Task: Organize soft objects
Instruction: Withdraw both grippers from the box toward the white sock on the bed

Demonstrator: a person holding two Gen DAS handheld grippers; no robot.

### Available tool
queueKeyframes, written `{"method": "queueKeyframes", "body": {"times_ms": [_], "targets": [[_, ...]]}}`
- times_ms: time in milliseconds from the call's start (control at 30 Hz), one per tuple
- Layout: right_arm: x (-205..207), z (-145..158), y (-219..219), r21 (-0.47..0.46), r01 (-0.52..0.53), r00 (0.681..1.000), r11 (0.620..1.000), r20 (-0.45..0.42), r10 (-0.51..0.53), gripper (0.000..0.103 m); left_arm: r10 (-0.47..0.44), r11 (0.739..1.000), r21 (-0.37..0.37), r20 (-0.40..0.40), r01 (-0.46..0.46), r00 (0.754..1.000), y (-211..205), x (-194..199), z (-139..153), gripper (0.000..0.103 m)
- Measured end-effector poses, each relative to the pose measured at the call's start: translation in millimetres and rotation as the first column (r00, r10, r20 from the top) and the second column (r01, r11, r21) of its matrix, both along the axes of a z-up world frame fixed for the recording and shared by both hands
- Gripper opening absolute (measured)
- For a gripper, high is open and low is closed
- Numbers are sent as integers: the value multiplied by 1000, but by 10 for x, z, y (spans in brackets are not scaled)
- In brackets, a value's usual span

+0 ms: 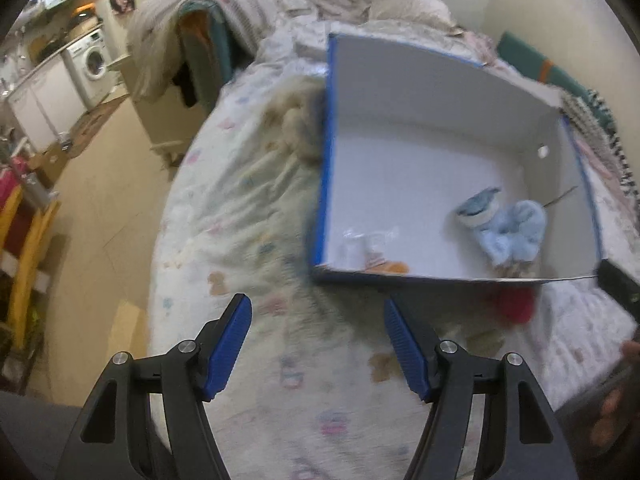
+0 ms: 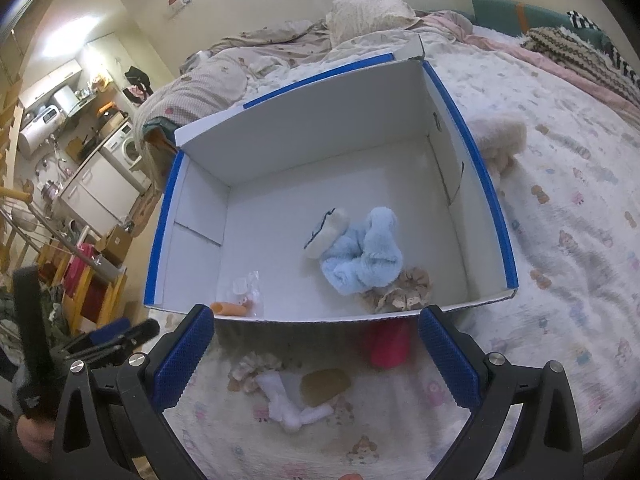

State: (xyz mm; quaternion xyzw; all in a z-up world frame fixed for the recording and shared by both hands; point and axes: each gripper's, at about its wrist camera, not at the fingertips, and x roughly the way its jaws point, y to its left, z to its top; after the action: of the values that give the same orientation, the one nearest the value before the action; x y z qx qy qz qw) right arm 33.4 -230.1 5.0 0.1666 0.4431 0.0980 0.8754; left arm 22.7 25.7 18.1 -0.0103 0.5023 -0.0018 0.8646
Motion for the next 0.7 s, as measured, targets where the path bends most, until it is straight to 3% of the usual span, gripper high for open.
{"method": "queueKeyframes", "body": {"times_ms": [200,400,700], "targets": [[9,-2,-6,9,0,1000,1000,-3,0,103,25,997,68,-23,-24,999,27,9,-53,66],[19,-50,-28,8,8,999,1000,-38,-8,103,-19,999,38,-59,21,998,-91,41,-148,66],[45,-193,-150,2,38,993,999,-108,-38,103,-147,981,-156,-195,117,970,-554,179,-481,64]]}}
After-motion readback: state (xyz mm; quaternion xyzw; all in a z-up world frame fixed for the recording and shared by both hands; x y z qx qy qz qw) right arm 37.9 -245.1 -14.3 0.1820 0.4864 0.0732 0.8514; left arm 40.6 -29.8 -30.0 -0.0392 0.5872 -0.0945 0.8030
